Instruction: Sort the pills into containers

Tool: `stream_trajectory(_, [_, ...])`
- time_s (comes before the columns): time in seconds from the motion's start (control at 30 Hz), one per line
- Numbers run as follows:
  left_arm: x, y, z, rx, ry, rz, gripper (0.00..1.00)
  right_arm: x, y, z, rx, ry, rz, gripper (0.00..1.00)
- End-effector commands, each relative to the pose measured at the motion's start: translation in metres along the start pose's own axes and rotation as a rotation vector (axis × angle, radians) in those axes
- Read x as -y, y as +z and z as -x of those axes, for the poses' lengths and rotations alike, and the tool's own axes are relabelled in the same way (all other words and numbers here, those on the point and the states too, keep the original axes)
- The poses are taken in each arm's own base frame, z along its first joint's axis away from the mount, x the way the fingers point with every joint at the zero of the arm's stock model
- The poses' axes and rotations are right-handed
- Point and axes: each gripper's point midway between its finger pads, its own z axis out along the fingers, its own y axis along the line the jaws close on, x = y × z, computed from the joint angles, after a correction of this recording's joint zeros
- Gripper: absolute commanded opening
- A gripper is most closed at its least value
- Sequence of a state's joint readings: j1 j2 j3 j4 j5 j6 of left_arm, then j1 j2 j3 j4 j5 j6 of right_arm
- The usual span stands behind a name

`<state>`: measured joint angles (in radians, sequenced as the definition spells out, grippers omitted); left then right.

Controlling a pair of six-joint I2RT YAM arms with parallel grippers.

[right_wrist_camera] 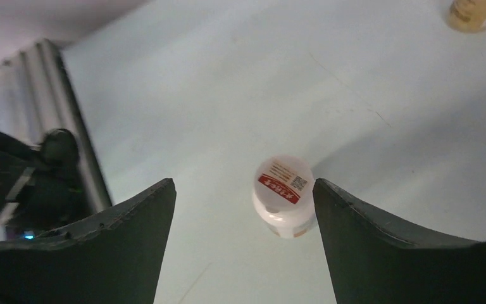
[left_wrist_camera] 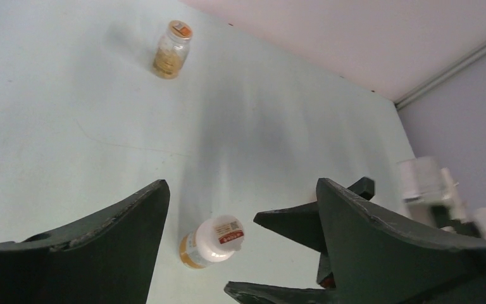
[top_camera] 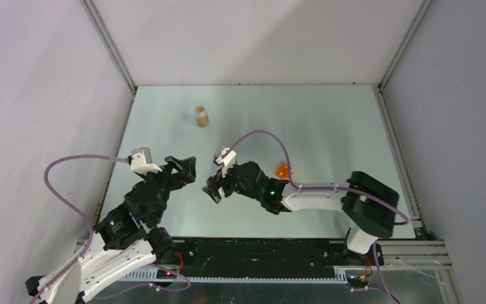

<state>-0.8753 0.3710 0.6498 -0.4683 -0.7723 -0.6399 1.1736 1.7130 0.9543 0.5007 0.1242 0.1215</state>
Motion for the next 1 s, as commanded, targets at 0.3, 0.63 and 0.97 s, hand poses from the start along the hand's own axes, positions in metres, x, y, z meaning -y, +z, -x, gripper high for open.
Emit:
stream_trajectory(0.3, [0.023,0.015,-0.038,-0.145,-0.146,-0.098,0.70,0.006,-0.055,0.028,-0.152,0.577,0.095,0.74])
stream_trajectory(0.63, [0.018,0.027,-0.094,-0.365,-0.343,-0.161,0.55,0.012,-0.039,0.025,-0.249,0.800,0.204,0.49])
stream_trajectory(0.97, [-0.001,0.027,-0.115,-0.401,-0.344,-0.126,0.49,0.016,-0.012,0.009,-0.324,0.836,0.196,0.47])
